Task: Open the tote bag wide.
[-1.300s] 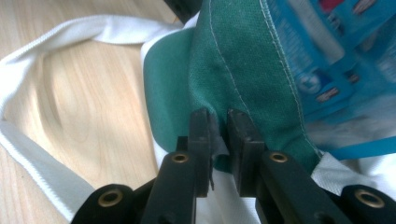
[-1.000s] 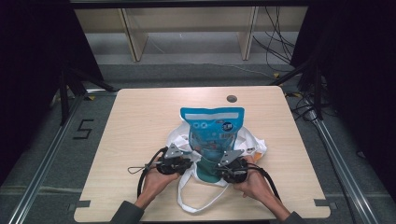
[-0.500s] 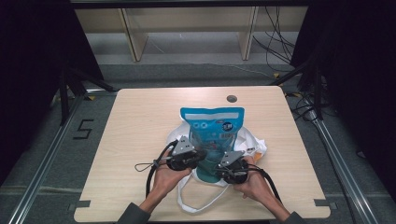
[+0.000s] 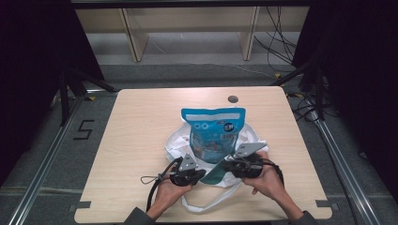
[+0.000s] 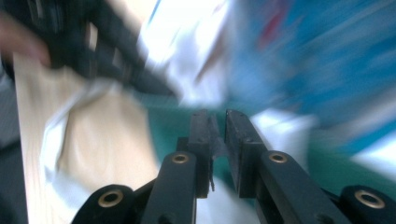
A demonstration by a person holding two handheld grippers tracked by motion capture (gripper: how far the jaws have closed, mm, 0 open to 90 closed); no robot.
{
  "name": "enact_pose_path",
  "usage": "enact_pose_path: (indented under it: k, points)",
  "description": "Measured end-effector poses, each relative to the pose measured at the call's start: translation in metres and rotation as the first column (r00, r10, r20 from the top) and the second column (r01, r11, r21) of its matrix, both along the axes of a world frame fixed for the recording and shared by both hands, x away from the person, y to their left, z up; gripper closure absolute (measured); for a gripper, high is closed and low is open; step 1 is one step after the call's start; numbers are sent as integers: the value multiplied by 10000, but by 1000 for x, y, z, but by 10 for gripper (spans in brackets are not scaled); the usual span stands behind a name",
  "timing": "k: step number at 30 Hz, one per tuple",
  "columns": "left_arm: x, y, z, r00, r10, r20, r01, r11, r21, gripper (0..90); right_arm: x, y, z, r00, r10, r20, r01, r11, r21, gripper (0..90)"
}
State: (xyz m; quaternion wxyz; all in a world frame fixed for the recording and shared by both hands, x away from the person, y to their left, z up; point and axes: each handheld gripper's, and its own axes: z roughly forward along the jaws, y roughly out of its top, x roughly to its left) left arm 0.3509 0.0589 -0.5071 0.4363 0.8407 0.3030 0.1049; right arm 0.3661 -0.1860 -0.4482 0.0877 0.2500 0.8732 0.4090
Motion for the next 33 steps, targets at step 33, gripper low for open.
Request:
enact_pose_path:
  k: [33]
  points:
    - [19,33,53,9958,583,701,-484,9895,-1361,826,47,-80,16,9563,-2713,1086,2644,9616,740,863]
